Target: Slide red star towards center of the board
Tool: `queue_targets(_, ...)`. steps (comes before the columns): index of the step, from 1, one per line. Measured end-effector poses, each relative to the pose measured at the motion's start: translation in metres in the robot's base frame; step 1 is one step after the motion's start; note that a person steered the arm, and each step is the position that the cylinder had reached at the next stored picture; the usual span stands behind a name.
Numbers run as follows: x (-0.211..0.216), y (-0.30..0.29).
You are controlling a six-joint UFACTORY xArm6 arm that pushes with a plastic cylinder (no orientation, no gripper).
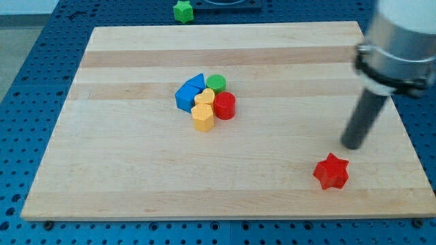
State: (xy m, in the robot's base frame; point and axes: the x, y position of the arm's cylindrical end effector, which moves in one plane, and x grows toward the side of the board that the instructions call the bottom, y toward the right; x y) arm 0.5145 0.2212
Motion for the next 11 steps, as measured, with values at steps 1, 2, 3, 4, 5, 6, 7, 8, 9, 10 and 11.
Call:
queue_targets(1,0.068,0.001)
queue_targets(2,0.088,-0.016)
queue_targets(3,0.039,-0.047)
queue_targets(4,0.029,-0.093)
queue_targets(5,0.022,-0.093)
queue_targets(6,0.04,-0.037)
queue_targets(7,0.08,-0.068)
queue_targets(8,0.072,-0.116)
queue_targets(9,0.031,-0.124)
queue_targets(10,0.008,-0.125)
queue_targets(11,0.006,-0.134)
